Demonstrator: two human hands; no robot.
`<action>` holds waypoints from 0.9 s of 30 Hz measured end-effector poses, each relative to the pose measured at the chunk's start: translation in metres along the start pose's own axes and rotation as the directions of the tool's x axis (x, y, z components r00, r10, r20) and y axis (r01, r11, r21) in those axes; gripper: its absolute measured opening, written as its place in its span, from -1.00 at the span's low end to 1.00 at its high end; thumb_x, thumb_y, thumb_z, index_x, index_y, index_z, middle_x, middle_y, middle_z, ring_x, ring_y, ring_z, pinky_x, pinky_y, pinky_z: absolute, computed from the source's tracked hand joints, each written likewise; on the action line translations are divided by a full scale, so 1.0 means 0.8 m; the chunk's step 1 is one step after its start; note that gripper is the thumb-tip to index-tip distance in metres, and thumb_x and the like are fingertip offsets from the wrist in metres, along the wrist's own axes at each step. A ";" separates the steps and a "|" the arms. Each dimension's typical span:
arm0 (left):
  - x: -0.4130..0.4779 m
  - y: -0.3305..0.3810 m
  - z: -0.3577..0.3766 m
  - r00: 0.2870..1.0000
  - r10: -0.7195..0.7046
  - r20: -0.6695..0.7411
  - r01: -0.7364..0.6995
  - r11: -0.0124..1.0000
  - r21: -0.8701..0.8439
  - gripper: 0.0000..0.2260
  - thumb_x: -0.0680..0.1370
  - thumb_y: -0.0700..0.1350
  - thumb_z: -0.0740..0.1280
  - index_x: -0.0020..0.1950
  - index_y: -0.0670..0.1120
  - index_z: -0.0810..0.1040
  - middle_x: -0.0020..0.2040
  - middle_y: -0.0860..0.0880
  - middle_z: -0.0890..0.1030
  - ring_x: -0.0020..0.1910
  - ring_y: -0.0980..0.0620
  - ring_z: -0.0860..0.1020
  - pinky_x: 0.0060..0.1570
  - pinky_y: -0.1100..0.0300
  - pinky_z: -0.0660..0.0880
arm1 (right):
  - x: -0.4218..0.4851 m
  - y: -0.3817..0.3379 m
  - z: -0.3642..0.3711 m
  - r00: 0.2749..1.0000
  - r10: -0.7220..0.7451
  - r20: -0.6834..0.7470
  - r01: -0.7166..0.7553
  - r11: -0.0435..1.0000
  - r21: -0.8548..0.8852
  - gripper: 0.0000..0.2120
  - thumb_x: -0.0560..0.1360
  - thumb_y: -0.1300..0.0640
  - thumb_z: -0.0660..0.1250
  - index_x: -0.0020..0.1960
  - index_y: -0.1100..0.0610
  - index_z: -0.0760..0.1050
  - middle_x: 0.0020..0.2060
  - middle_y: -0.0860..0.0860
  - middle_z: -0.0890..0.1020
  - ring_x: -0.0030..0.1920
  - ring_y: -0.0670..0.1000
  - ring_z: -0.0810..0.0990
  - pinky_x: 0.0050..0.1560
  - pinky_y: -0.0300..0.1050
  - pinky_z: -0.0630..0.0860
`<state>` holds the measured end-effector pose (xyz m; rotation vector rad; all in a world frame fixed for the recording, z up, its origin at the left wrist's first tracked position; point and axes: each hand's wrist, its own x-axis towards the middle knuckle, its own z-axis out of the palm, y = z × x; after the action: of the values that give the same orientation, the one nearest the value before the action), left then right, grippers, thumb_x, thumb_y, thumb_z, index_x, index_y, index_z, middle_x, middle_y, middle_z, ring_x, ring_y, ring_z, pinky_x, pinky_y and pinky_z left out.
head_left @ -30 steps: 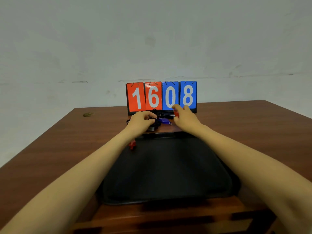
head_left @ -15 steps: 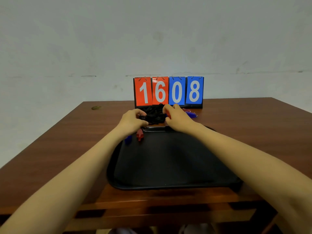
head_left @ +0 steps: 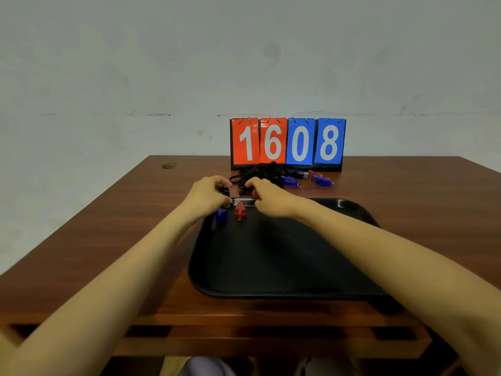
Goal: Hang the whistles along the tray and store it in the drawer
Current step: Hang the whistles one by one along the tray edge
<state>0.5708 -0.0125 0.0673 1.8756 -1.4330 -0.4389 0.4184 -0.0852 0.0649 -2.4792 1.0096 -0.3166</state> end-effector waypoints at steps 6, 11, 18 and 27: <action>0.006 -0.004 0.008 1.000 0.005 0.014 -0.004 1.000 -0.024 -0.69 0.45 -0.24 0.40 0.17 -0.04 0.52 0.15 -0.08 0.55 0.05 0.00 0.55 0.00 0.19 0.47 | -0.003 0.010 0.001 0.997 0.043 -0.061 -0.042 0.999 0.005 -0.46 0.51 0.23 0.32 0.41 0.12 0.17 0.29 0.15 0.43 0.21 0.09 0.47 0.10 -0.14 0.42; 0.012 -0.014 0.014 0.998 0.055 -0.024 -0.056 0.997 -0.053 -0.70 0.44 -0.17 0.43 0.16 0.00 0.54 0.18 -0.02 0.53 0.13 0.03 0.46 0.07 0.16 0.39 | -0.004 0.012 0.007 0.994 0.007 -0.111 -0.017 0.996 -0.083 -0.59 0.49 0.21 0.36 0.28 0.13 0.29 0.20 0.13 0.49 0.15 0.09 0.51 0.06 -0.11 0.51; 0.014 -0.032 0.017 0.986 0.129 -0.102 -0.139 0.986 -0.096 -0.73 0.45 -0.12 0.43 0.13 0.06 0.55 0.17 0.01 0.52 0.06 0.05 0.48 0.00 0.20 0.38 | 0.005 0.014 0.016 0.991 0.022 -0.129 -0.045 0.982 -0.184 -0.58 0.46 0.05 0.41 0.25 0.12 0.39 0.19 0.09 0.47 0.16 0.06 0.48 0.15 -0.08 0.49; 0.003 -0.039 0.014 0.988 0.131 -0.086 -0.133 0.991 -0.025 -0.71 0.45 -0.13 0.43 0.15 0.02 0.57 0.11 -0.01 0.51 0.00 0.04 0.46 -0.01 0.21 0.36 | 0.012 0.008 0.010 0.997 0.038 -0.064 -0.049 0.983 -0.179 -0.54 0.46 -0.09 0.38 0.25 0.13 0.42 0.08 0.03 0.52 0.01 -0.02 0.53 0.05 -0.11 0.55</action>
<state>0.5855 -0.0146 0.0379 1.7417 -1.4750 -0.3117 0.4240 -0.0934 0.0548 -2.6181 1.1618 -0.2997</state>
